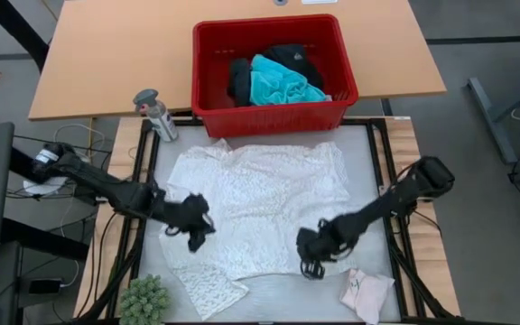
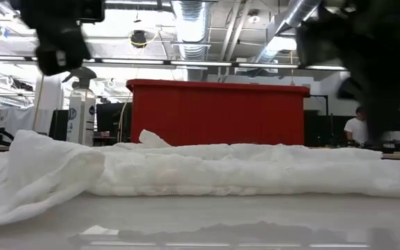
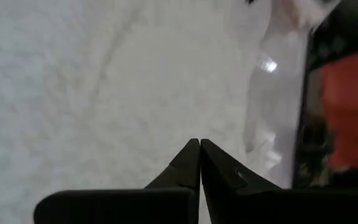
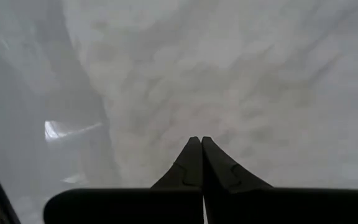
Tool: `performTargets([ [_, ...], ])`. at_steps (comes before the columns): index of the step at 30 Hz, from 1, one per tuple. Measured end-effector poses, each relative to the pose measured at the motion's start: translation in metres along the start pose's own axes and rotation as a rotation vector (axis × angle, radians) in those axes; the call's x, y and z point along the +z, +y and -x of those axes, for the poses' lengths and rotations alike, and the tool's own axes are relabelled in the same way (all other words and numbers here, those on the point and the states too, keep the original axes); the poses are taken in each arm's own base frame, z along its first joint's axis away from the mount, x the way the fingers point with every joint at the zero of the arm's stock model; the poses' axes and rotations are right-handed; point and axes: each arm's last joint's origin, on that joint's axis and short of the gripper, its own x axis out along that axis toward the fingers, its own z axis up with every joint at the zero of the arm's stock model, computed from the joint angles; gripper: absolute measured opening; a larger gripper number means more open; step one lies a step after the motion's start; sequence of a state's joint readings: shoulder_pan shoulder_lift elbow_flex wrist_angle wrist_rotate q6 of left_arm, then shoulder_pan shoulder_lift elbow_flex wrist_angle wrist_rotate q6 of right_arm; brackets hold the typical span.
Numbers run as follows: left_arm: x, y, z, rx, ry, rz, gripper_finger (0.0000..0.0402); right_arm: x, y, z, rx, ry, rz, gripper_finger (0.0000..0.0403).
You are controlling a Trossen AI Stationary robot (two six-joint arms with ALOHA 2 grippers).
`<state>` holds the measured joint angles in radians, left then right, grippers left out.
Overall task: Fold Laundry from Bin
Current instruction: Fold the white blouse
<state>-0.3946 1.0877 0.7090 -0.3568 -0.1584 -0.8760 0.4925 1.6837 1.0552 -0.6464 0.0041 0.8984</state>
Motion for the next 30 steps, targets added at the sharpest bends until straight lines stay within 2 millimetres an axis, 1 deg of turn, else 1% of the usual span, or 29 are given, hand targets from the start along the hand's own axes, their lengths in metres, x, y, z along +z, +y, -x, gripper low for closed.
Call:
performTargets([
  [1,-0.006,-0.004,-0.003,0.009,0.001,-0.018,0.0000,-0.002,0.003,-0.004,0.002,-0.008,-0.020,0.0016],
  [3,-0.014,-0.014,-0.008,0.011,-0.022,-0.027,0.0000,-0.001,0.008,-0.006,0.023,-0.045,-0.055,0.0016],
  [6,-0.033,-0.019,-0.025,0.051,0.061,-0.073,0.0000,-0.001,0.010,-0.006,0.019,-0.072,-0.107,0.0016],
  [10,-0.063,-0.026,-0.049,0.067,0.197,-0.124,0.0000,-0.014,0.008,-0.011,-0.077,-0.015,-0.151,0.0016],
  [14,-0.081,-0.039,-0.067,-0.008,0.207,-0.117,0.0000,-0.029,0.015,-0.014,-0.098,0.007,-0.191,0.0017],
  [17,-0.093,-0.042,-0.077,-0.027,0.236,-0.109,0.0000,-0.041,0.021,-0.021,-0.111,0.037,-0.217,0.0017],
  [21,-0.103,-0.043,-0.080,-0.027,0.291,-0.069,0.0000,-0.057,0.033,-0.031,-0.092,0.078,-0.251,0.0017],
  [24,-0.109,-0.044,-0.080,-0.044,0.360,-0.034,0.0000,-0.067,0.043,-0.034,-0.052,0.081,-0.269,0.0017],
  [30,-0.122,-0.052,-0.073,-0.109,0.480,0.025,0.0000,-0.087,0.052,-0.028,-0.034,0.096,-0.328,0.0017],
])
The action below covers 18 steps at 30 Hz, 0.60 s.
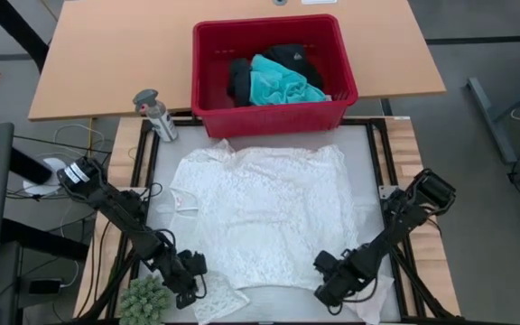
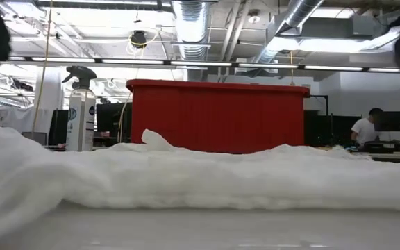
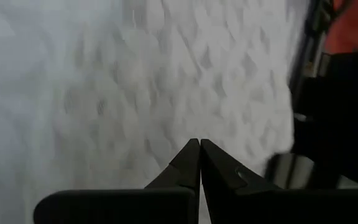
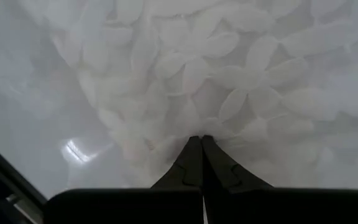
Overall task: Fold Laundry from Bin
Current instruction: Fold the white blouse
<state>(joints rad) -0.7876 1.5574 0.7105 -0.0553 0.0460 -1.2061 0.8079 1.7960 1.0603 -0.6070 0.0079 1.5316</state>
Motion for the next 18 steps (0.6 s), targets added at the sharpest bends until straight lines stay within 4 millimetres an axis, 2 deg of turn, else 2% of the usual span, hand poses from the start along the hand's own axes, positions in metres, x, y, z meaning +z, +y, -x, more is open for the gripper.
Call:
performTargets([
  [7,-0.005,-0.009,0.005,-0.033,-0.034,0.067,0.0000,-0.010,0.001,0.012,0.004,0.003,0.012,0.0026],
  [11,0.007,-0.024,0.034,-0.092,-0.154,0.061,0.0000,0.002,0.005,0.046,0.054,-0.131,0.032,0.0048],
  [15,0.018,-0.017,0.064,-0.053,-0.247,0.087,0.0000,0.023,-0.007,0.079,0.029,-0.217,0.011,0.0060],
  [18,0.031,-0.012,0.096,-0.071,-0.378,0.129,0.0000,0.042,-0.020,0.108,0.022,-0.302,0.001,0.0065],
])
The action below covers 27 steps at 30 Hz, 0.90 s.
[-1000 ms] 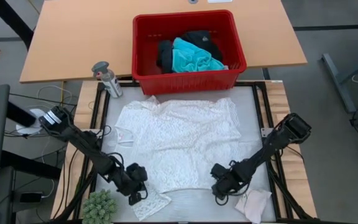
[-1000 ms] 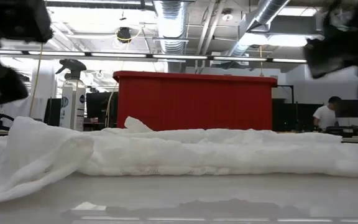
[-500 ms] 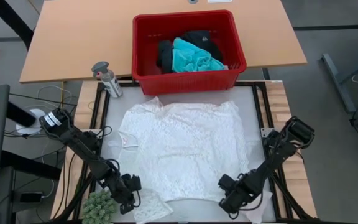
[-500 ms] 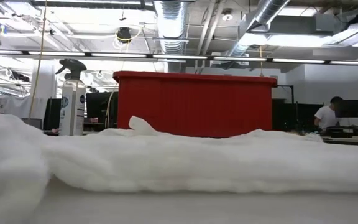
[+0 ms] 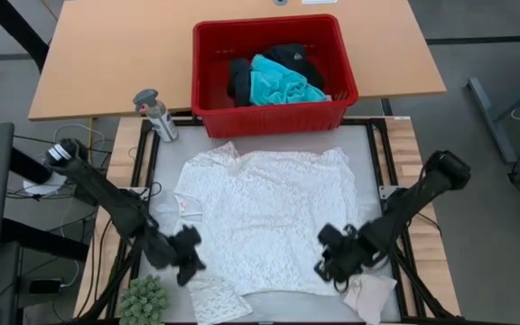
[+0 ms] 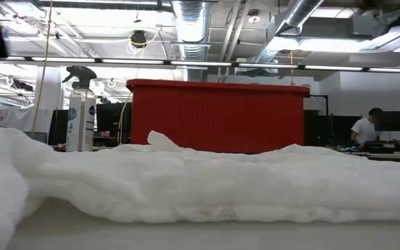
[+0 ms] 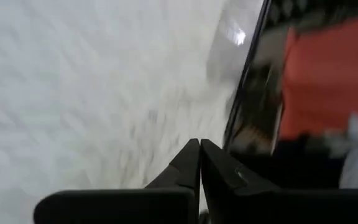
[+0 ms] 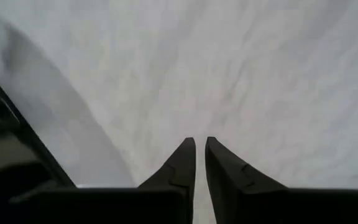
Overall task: Fold Laundry from Bin
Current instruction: Fold the white blouse
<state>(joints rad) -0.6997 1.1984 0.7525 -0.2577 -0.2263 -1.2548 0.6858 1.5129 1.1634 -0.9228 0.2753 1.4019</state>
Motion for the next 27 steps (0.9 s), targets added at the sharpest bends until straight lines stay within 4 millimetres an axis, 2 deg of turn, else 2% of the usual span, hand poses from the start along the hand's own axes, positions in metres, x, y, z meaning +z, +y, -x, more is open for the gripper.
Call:
performTargets([
  [3,0.030,0.004,0.028,-0.030,-0.171,-0.023,0.0006,0.029,-0.018,0.015,-0.044,-0.111,0.059,0.0073],
  [6,0.061,0.012,0.061,-0.021,-0.413,-0.072,0.0023,0.062,-0.041,0.029,-0.100,-0.187,0.158,0.0094],
  [10,0.093,0.029,0.101,0.111,-0.723,-0.113,0.0062,0.102,-0.080,0.042,-0.198,-0.195,0.234,0.0145],
  [13,0.113,0.038,0.120,0.206,-0.848,-0.115,0.0097,0.126,-0.112,0.052,-0.279,-0.194,0.250,0.0190],
  [16,0.129,0.050,0.121,0.254,-0.839,-0.119,0.0128,0.144,-0.142,0.059,-0.356,-0.178,0.255,0.0227],
  [19,0.148,0.067,0.107,0.286,-0.756,-0.066,0.0149,0.160,-0.169,0.061,-0.429,-0.151,0.242,0.0247],
  [23,0.175,0.104,0.089,0.413,-0.663,0.015,0.0159,0.178,-0.199,0.049,-0.416,-0.085,0.267,0.0250],
  [27,0.199,0.140,0.092,0.445,-0.605,0.003,0.0160,0.200,-0.221,0.031,-0.317,-0.047,0.402,0.0249],
])
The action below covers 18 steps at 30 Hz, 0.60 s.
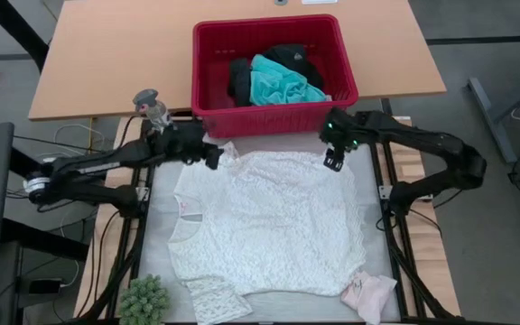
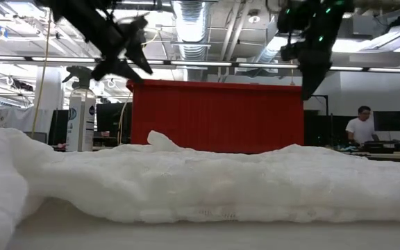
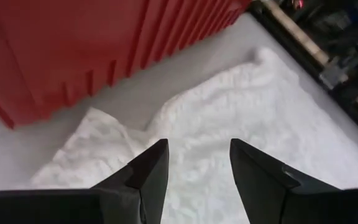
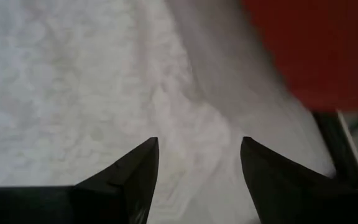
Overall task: Fold Laundry from Bin
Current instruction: Fold the white blouse
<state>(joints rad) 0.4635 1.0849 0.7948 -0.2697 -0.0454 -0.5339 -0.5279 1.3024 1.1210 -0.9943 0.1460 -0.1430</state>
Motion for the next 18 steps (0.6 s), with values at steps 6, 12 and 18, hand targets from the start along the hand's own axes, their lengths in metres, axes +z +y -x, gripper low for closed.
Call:
performTargets([
  [6,0.008,0.044,-0.029,-0.081,0.162,-0.055,0.0160,0.015,-0.023,-0.041,0.064,0.011,0.172,0.0249],
  [12,0.008,0.069,-0.050,0.043,0.188,-0.081,0.0160,0.016,-0.029,-0.080,0.108,0.137,0.220,0.0249],
  [18,-0.003,0.084,-0.066,0.209,0.260,-0.080,0.0160,0.014,-0.033,-0.103,0.133,0.206,0.247,0.0249],
])
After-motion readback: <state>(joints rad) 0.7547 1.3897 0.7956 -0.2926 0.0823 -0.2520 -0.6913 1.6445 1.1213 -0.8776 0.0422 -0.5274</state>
